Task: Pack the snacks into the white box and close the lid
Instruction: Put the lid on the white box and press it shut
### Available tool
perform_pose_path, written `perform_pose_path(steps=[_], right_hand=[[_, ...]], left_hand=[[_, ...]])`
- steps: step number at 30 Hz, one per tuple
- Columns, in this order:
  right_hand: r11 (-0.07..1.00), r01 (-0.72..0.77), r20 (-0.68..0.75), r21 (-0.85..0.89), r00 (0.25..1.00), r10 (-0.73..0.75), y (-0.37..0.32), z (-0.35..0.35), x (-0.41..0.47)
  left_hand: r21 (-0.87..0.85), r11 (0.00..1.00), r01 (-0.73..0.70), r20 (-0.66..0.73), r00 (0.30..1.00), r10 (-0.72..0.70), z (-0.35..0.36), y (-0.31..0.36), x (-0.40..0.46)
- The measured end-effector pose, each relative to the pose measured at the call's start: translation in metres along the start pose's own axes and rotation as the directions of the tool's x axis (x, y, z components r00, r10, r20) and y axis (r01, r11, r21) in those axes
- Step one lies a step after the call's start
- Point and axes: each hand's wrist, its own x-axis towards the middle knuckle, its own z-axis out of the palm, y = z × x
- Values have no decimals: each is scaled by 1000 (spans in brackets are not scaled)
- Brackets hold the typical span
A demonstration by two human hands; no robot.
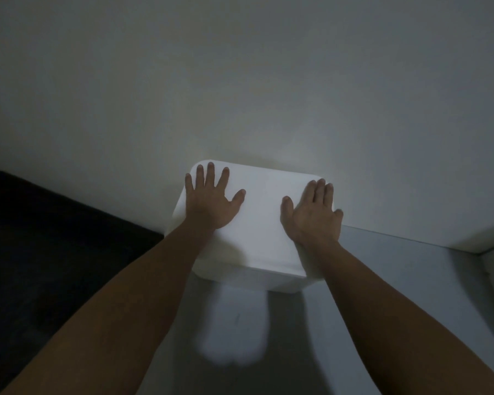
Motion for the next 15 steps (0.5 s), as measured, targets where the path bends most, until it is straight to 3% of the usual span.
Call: perform_pose_path(steps=[2,6,8,10,12,15], right_hand=[[1000,0,3,6,1000,0,0,-2,0],[999,-38,-15,-21,999,37,-6,-7,6],[993,-56,-27,-101,998,54,-16,-13,15],[988,32,-2,-148,999,-33,-21,-11,21],[975,170,5,-146,985,-171,-18,0,21],[967,221,-7,-129,975,-223,-15,5,25]], left_hand=[[7,1000,-2,-49,999,3,2,-1,2],[44,999,-18,-13,1000,18,-2,0,11],[35,998,-59,-105,993,62,0,-3,10],[46,994,-98,-169,980,104,7,-6,6],[35,993,-113,-107,987,116,8,-6,7],[58,984,-171,-49,984,174,4,-5,15]])
